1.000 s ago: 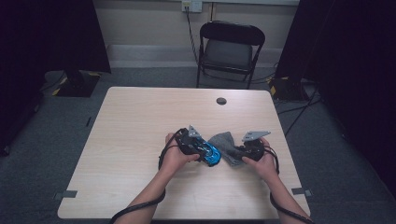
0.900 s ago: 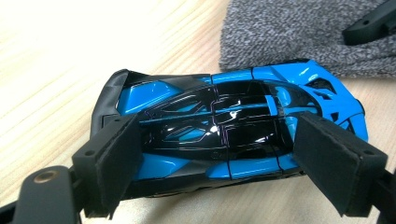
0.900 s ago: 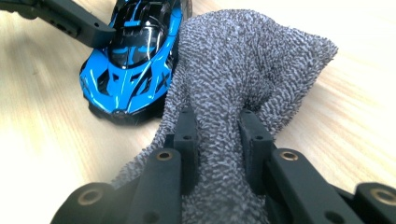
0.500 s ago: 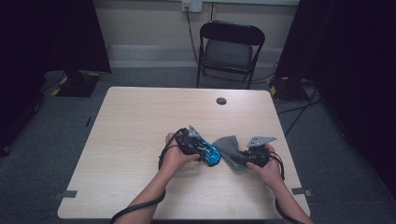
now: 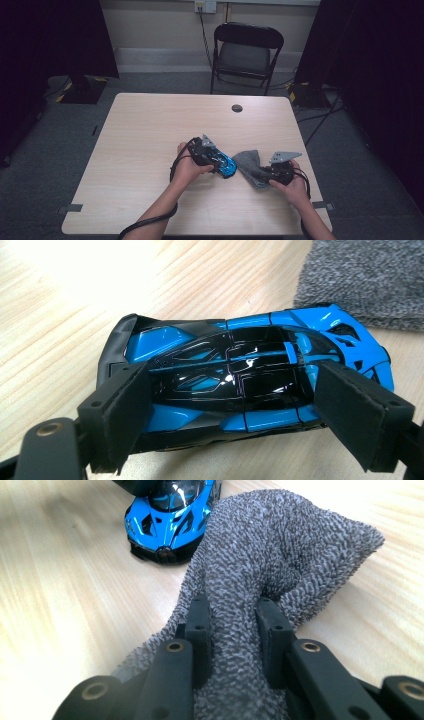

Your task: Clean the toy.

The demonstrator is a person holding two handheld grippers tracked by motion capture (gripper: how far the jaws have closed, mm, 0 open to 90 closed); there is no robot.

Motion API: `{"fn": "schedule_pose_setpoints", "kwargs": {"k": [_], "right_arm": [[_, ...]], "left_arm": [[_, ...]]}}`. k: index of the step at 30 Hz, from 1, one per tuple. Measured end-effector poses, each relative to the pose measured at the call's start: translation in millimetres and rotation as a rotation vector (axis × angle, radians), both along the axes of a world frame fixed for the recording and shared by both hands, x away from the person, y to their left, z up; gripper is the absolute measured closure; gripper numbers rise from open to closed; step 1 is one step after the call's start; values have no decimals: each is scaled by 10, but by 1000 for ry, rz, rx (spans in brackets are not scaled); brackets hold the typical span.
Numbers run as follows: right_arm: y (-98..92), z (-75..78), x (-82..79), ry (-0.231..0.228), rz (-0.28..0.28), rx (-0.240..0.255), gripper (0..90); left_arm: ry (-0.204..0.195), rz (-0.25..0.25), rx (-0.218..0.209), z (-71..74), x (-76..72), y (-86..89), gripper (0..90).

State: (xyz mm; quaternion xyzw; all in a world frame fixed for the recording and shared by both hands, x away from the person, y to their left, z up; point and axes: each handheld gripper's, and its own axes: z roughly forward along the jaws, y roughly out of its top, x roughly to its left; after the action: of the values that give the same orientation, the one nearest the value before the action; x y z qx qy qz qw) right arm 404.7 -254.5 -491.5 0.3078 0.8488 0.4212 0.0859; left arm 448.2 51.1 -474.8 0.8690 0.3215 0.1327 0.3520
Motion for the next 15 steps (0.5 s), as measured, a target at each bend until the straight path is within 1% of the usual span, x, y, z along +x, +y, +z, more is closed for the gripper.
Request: {"fn": "schedule_pose_setpoints", "kwargs": {"k": [2,5,9,15], "right_arm": [[-25,0,-25,2,1,2,724],[-76,4,-62,16,-3,8,723],[-143,17,-115,21,-3,1,722],[-218,62,-174,16,-9,2,718]], "left_arm": [[1,1,0,0,-2,0,155],[-1,1,-2,-1,-2,2,155],[5,5,9,9,3,-3,155],[3,5,9,9,1,-10,154]]}}
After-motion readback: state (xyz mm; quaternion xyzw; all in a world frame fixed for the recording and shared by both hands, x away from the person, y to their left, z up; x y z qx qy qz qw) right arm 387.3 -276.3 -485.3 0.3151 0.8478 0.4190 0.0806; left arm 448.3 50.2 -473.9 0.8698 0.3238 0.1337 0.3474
